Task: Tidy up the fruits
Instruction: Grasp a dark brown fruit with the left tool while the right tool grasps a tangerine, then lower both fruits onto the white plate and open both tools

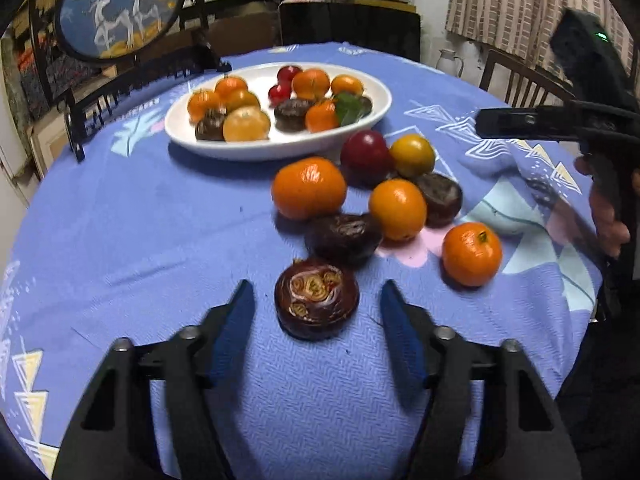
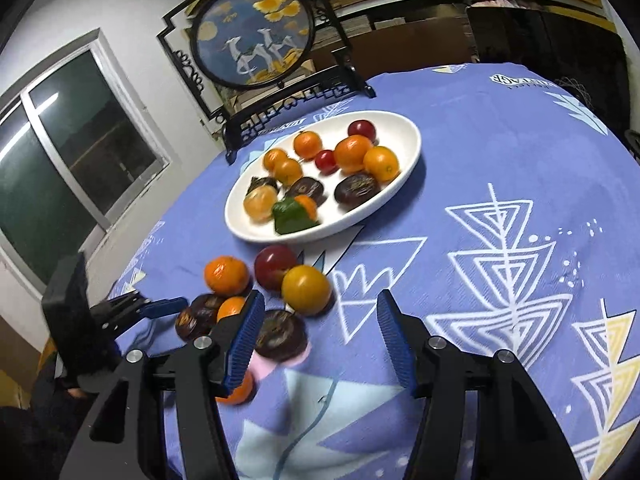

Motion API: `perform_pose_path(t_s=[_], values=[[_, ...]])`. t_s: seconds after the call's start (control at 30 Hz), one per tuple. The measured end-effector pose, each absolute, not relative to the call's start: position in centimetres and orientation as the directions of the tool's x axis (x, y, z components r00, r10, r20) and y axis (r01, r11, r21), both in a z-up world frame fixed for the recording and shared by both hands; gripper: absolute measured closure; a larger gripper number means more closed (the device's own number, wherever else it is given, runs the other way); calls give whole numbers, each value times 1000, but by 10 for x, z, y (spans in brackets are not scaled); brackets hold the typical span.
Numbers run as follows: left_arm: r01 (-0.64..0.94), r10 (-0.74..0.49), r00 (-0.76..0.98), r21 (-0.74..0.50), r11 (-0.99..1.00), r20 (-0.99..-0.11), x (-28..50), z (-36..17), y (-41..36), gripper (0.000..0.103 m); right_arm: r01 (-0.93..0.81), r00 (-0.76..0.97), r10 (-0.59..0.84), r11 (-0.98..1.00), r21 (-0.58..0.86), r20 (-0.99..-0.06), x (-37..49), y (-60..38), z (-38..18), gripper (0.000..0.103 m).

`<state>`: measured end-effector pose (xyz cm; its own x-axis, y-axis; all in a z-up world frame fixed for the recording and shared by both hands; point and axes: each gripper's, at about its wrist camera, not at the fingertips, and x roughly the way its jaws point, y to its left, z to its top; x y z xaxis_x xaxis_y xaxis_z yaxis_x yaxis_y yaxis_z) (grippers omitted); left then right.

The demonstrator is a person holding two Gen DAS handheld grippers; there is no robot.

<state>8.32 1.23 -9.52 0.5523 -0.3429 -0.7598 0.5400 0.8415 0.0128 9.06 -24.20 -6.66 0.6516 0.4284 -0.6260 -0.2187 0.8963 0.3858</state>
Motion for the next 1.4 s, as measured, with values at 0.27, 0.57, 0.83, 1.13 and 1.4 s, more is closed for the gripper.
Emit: perform_pose_path(t_s=[0.27,0.57,0.83,1.13,1.4], values=[[507,-405,623,-48,861,-669,64,-67,32,64,-331,578,480,877,347,-660,68,-202,-71,44],[497,-415,645,-61,866,-641,48,-51,42,64,-427,512,465,867,256,-722,61,-151,-81,44],[493,-417,645,-68,867,-640,44,-54,45,64,-436,503,443,872,224,-743,58,-142,-89,64],[491,-421,645,-77,868,-637,45,-54,45,64,-413,521,464,872,264,-716,52,-163,-82,64],[502,-429,650,-70,862,-627,65,-37,29,64,-361,590,467,882,302,-658,68,-203,-49,64]])
